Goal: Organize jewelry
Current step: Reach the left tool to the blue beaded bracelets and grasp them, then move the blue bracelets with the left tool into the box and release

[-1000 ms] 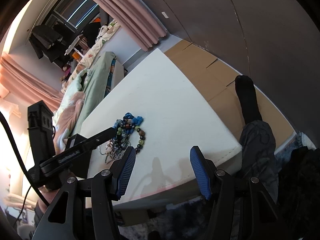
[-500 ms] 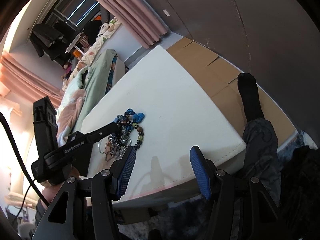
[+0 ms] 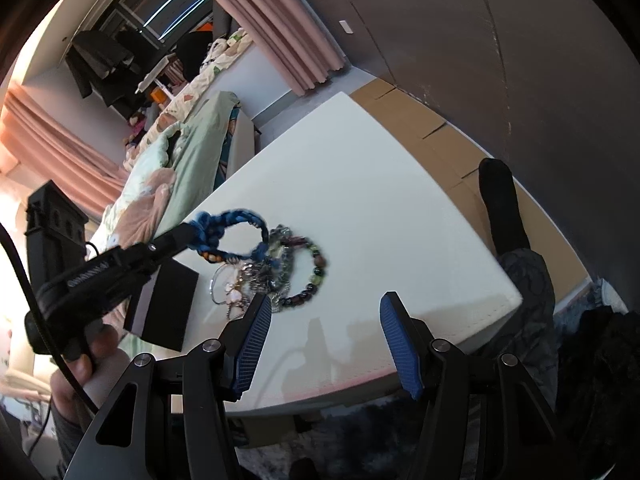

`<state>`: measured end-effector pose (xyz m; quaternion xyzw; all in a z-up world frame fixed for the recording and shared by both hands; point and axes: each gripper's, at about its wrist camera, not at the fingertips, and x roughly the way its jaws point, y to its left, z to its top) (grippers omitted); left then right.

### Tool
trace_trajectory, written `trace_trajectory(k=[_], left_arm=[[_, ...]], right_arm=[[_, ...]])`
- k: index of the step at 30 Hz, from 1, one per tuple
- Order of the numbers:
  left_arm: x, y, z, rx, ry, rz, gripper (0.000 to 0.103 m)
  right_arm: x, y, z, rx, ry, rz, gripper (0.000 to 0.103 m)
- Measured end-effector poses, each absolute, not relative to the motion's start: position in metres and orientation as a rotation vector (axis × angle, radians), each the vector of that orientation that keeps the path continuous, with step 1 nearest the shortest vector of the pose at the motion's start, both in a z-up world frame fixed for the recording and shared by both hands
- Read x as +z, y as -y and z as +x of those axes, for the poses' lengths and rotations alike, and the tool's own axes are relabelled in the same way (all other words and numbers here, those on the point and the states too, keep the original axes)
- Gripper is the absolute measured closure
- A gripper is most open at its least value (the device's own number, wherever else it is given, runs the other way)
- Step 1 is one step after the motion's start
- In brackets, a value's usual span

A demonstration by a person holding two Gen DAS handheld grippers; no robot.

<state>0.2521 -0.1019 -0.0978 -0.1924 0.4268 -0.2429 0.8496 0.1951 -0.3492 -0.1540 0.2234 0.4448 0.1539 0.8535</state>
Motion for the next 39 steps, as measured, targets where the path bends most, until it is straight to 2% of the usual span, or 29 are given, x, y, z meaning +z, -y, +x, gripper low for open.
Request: trace_trajectory(k=[9, 19, 20, 22, 24, 26, 27, 36, 37, 39], left_arm=[[-0.07, 0.081, 0.241, -0.497, -0.815, -0.396, 0.097], [-0.062, 0.036, 0.23, -0.435, -0.78, -0.401, 0.097], [-0.061, 0.03, 0.228, -0.432, -0.777, -0.401, 0.097], [-0.062, 0.016, 0.222, -0.419, -0.775, -0.399, 0.097], [-0.062, 0.001, 0.214, -0.404, -0.777, -0.406, 0.097], [-0.063, -0.015, 0.207, -0.386, -0.774, -0.419, 0.097], [-0.063, -0.021, 0.204, -0.377, -0.771, -0.421, 0.097], [-0.059, -0.058, 0.189, -0.305, -0.749, -0.467, 0.096], [-0.059, -0.06, 0.188, -0.308, -0.755, -0.472, 0.093], [-0.06, -0.061, 0.19, -0.314, -0.773, -0.49, 0.077]], right_arm=[[-0.153, 0.332, 0.208, 0.314, -0.952, 0.432, 0.046], [-0.165, 0.299, 0.24, 0.231, -1.02, 0.302, 0.046], [-0.168, 0.296, 0.243, 0.218, -1.031, 0.288, 0.048], [-0.174, 0.288, 0.248, 0.193, -1.059, 0.263, 0.058], [-0.176, 0.28, 0.25, 0.167, -1.068, 0.216, 0.062], [-0.175, 0.276, 0.25, 0.143, -1.073, 0.178, 0.075], [-0.176, 0.276, 0.251, 0.138, -1.079, 0.176, 0.093], [-0.146, 0.277, 0.235, 0.17, -1.026, 0.251, 0.094], [-0.14, 0.275, 0.234, 0.177, -1.014, 0.246, 0.094], [-0.125, 0.268, 0.229, 0.196, -0.987, 0.238, 0.094]])
